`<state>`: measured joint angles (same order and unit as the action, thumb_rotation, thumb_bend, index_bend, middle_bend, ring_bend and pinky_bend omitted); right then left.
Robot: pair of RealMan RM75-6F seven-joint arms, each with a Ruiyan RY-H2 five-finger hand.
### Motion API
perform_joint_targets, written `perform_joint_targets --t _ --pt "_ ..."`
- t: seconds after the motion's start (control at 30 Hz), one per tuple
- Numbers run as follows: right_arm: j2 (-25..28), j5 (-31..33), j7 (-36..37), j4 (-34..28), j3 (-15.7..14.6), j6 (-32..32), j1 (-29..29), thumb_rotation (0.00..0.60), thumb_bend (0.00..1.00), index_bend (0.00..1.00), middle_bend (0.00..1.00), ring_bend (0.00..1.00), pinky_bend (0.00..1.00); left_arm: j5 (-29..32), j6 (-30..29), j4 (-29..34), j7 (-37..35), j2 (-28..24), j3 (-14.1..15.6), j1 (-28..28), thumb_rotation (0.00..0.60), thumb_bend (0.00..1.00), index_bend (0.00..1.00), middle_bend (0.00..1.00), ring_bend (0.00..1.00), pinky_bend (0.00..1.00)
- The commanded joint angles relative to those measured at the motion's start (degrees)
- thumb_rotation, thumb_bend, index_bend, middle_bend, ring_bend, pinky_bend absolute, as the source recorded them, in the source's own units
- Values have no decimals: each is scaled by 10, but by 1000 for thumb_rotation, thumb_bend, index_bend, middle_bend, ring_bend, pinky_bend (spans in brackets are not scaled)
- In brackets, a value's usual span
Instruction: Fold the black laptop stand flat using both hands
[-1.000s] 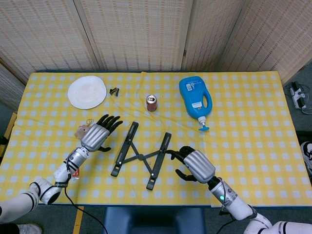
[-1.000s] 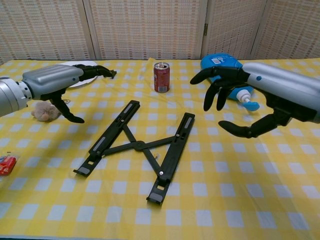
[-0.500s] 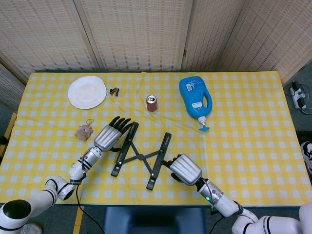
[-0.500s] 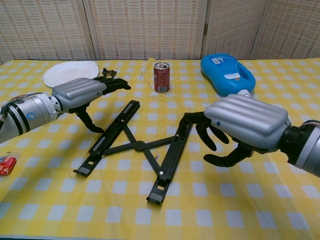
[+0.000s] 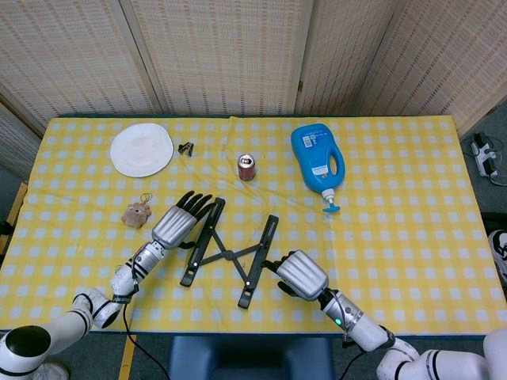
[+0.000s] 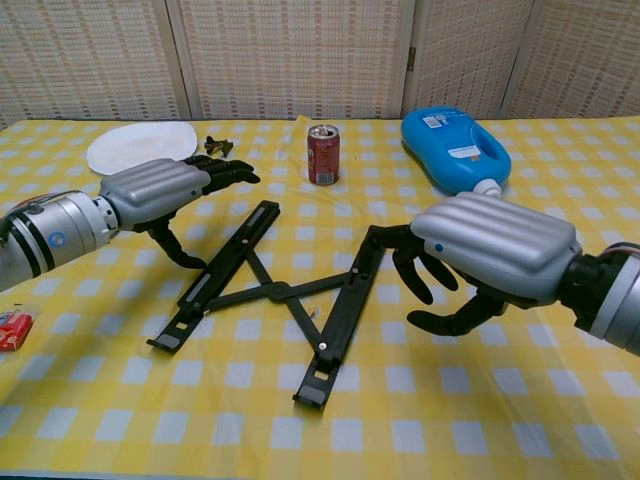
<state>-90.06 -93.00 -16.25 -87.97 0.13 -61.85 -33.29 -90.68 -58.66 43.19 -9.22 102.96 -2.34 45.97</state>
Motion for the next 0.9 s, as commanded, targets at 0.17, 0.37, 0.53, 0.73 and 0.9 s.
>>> perform_joint_targets --t 0.17,0.37,0.53,0.73,0.9 --pt "1 3 3 2 0 0 0 600 369 334 657 680 672 3 10 4 4 -5 8 -3 600 54 8 34 0 0" --pt "0 5 8 6 0 0 -1 600 369 334 657 681 672 -14 -8 55 -14 -20 21 -5 600 55 3 34 0 0" --pt "2 7 13 8 1 4 -3 600 369 334 651 680 672 -24 -18 113 -17 -35 27 -3 600 55 0 34 0 0" --pt "5 6 16 9 -3 10 -6 600 369 334 648 678 672 -19 -3 173 -21 -49 25 4 600 54 0 34 0 0" --pt "13 -2 12 17 -8 9 -8 600 369 334 645 676 672 1 8 152 6 -40 4 12 600 54 0 34 0 0"
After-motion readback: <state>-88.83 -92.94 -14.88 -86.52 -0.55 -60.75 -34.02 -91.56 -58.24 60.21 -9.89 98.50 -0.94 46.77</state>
